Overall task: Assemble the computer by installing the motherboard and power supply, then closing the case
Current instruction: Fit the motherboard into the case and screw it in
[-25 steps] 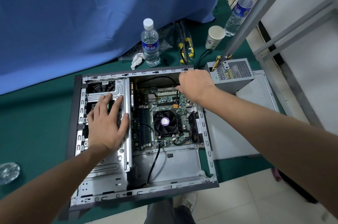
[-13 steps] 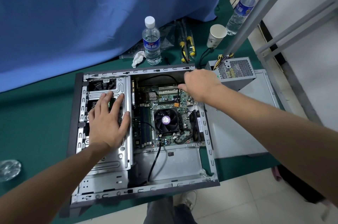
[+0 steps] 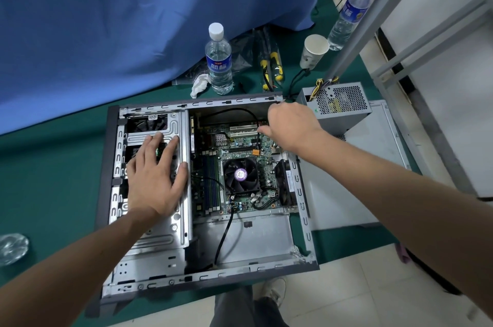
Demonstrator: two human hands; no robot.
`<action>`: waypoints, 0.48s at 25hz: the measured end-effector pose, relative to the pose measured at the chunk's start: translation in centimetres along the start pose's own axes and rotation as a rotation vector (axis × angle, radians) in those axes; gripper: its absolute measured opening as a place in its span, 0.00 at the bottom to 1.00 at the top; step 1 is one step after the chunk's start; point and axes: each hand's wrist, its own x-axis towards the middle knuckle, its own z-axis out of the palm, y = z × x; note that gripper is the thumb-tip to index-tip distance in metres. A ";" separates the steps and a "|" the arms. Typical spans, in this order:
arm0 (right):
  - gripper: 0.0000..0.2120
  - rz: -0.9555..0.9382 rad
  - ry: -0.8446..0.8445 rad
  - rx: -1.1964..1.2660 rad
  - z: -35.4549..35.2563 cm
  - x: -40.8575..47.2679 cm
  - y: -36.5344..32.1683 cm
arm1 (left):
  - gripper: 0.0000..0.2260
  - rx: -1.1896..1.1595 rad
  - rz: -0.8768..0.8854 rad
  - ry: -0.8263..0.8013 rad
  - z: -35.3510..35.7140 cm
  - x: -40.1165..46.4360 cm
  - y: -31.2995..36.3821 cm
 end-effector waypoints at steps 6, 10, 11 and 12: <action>0.12 -0.114 -0.174 0.146 -1.0 0.5 0.5 | 0.28 -0.008 0.000 0.002 0.0 -0.2 0.0; 0.08 -0.113 -0.050 0.109 -0.9 0.7 -0.2 | 0.28 -0.015 -0.003 0.001 -0.1 -0.1 0.1; 0.08 -0.118 -0.028 0.103 -0.7 0.8 -0.6 | 0.28 -0.017 -0.004 -0.001 -0.1 -0.1 0.1; 0.08 -0.116 -0.005 0.095 -0.5 0.8 -1.0 | 0.28 -0.017 -0.005 -0.002 -0.1 -0.1 0.1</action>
